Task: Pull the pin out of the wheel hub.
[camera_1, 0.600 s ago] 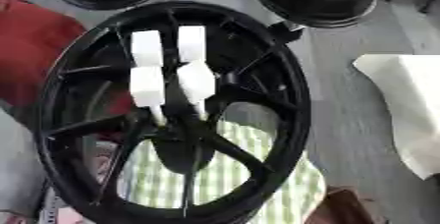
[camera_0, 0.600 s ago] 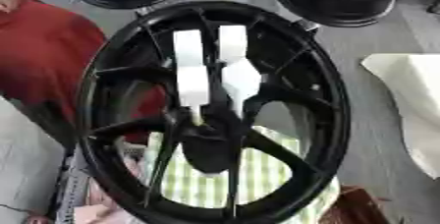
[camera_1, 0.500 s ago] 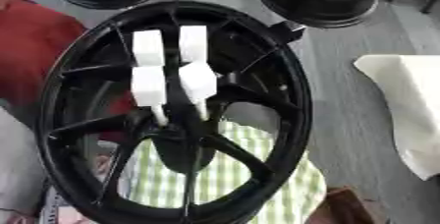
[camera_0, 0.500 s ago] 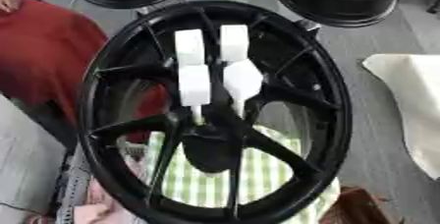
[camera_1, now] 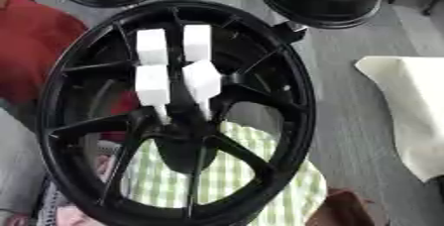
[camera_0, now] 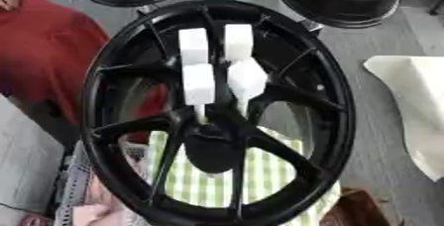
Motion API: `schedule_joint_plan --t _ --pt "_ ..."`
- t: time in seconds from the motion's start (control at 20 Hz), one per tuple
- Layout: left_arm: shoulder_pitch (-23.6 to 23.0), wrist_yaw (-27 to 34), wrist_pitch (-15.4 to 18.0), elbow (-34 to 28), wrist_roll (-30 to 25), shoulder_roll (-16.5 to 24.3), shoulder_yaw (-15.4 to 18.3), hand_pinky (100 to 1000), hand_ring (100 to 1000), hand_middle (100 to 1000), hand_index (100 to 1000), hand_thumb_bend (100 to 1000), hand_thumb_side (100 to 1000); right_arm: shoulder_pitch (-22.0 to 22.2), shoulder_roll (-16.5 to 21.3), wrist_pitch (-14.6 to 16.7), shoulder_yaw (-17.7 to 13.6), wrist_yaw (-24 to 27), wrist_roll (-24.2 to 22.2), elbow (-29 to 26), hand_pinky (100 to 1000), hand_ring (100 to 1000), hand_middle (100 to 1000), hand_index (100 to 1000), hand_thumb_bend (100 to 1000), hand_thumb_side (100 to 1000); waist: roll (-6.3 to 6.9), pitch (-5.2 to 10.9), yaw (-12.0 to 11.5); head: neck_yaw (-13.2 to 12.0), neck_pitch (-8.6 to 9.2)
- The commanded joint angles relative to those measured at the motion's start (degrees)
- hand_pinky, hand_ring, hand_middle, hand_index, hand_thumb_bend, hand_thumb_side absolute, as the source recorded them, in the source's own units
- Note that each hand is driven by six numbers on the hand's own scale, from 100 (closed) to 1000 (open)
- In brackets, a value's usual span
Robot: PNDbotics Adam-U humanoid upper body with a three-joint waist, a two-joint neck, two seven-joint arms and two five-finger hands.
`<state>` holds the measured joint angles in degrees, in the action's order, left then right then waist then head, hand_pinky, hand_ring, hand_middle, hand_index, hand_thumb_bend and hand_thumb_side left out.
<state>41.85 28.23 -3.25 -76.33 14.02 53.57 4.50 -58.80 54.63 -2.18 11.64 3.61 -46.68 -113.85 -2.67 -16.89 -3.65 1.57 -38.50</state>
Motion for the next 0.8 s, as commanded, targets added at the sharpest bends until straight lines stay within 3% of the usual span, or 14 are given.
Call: schedule_joint_plan --t 0.05,0.2,0.35,0.8 --pt "0.61 -0.33 -0.42 -0.65 -0.23 3.13 0.74 858 750 691 874 464 661 -1.61 0.70 1.07 2.00 0.16 -4.84 -0.74 871 821 828 859 100 416 0.13 1.68 -0.07 -0.01 0.46" --pt "0.62 -0.42 -0.68 -0.63 -0.57 3.16 0.66 854 750 690 869 463 663 -2.38 0.42 1.29 5.23 0.22 -5.24 -0.74 874 826 830 861 100 504 0.03 1.75 -0.11 -0.01 0.55" --pt "0.64 -0.44 -0.80 -0.59 -0.75 3.16 0.67 853 751 689 868 462 664 -3.34 -0.19 1.41 7.16 0.78 -5.29 -0.74 868 816 822 853 100 414 -0.06 1.80 -0.10 0.00 0.44" --pt "0.61 -0.23 -1.14 -0.35 -0.85 2.86 0.51 854 750 690 866 460 665 -6.23 -2.53 0.51 11.57 5.54 -5.29 -0.74 838 789 825 863 116 347 -0.27 2.01 -0.05 0.10 0.45"
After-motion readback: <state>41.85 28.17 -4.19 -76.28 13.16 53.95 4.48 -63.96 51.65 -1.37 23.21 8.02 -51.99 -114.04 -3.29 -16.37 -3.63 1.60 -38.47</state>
